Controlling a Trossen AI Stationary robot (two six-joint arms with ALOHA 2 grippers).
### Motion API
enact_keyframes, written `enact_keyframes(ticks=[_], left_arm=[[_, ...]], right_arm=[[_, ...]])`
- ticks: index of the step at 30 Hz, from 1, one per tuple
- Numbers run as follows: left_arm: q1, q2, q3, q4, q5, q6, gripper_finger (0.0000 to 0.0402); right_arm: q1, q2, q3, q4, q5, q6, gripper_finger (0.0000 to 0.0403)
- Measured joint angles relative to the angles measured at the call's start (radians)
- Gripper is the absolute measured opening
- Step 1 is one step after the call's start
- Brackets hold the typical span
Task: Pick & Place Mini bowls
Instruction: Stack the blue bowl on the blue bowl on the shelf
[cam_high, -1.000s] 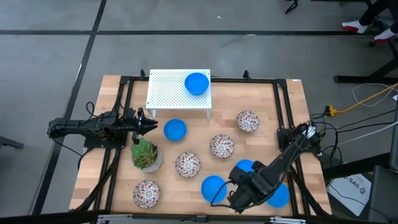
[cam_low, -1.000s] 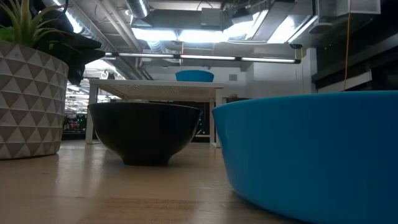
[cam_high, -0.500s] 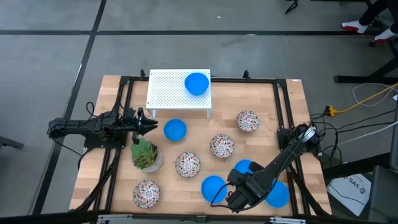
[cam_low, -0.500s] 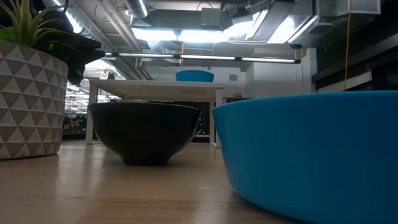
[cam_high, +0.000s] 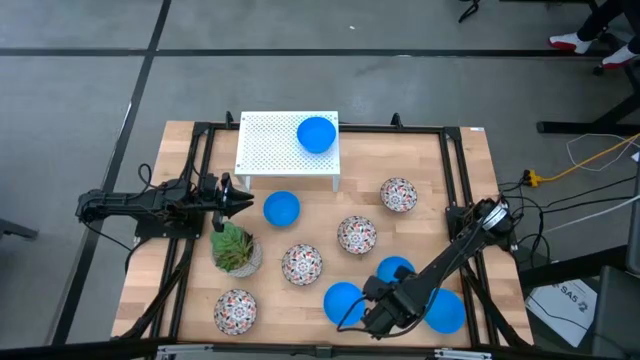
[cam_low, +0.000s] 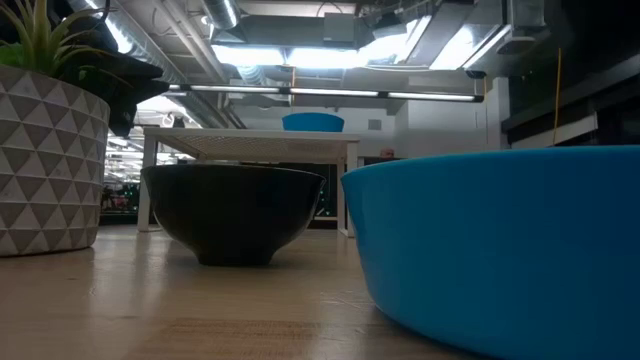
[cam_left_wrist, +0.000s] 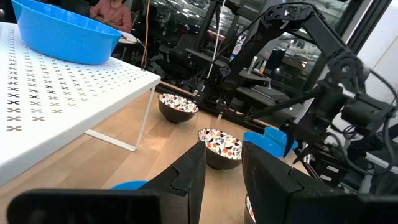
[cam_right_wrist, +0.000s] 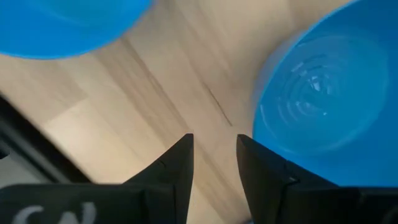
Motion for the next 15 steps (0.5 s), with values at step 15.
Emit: enact_keyframes(ticks=[15], left_arm=[[0.000, 0.000, 0.000, 0.000, 0.000, 0.000, 0.0100]], right_arm=[[-0.007, 0.000, 0.067, -0.022, -0.029, -0.006, 0.0123]])
